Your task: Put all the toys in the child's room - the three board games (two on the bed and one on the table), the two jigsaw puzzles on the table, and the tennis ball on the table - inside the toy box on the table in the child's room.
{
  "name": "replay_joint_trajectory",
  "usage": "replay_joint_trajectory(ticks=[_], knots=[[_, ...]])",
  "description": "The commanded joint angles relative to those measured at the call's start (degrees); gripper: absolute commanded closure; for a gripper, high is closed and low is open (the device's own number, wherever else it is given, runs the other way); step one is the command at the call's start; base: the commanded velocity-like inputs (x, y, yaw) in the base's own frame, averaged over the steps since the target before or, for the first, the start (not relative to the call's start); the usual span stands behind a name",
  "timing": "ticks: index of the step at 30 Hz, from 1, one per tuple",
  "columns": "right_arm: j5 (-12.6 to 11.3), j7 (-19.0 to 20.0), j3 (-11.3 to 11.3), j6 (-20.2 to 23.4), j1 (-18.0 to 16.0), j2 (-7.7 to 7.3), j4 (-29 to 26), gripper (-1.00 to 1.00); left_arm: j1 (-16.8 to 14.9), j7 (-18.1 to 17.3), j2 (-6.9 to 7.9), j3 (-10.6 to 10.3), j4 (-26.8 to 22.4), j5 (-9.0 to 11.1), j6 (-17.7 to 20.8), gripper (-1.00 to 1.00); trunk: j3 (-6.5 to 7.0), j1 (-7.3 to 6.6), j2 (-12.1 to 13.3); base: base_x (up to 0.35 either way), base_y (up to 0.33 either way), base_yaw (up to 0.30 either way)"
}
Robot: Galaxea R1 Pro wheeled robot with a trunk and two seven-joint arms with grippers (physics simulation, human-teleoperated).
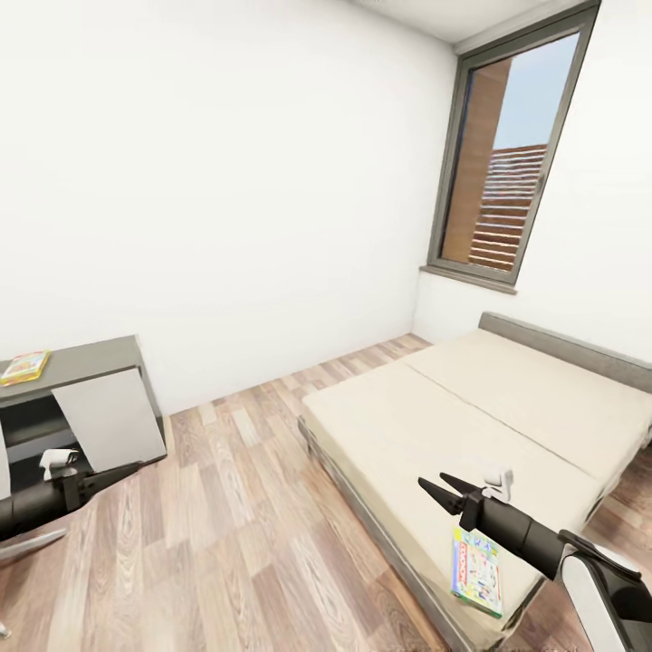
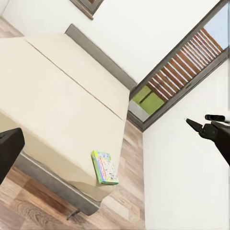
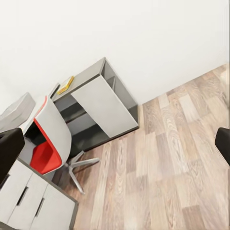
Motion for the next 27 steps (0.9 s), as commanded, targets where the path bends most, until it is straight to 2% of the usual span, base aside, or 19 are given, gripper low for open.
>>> replay_joint_trajectory(ticks=[1,27], knots=[[-0.2,0.1,0.0,0.4,-0.1,0.0,0.0,-1.0,0.0,-0.2,0.02,0.0,0.0,0.1,0.6,-1.0,-0.07,0.03,-0.1,-0.073,0.104,-0.219],[-0.5,0.1,-0.2,0.4,-0.1,0.0,0.0,-1.0,-0.1,-0.2,0.02,0.1,0.0,0.1,0.6,-1.0,1.66,0.03,-0.1,-0.028,0.121,-0.219]])
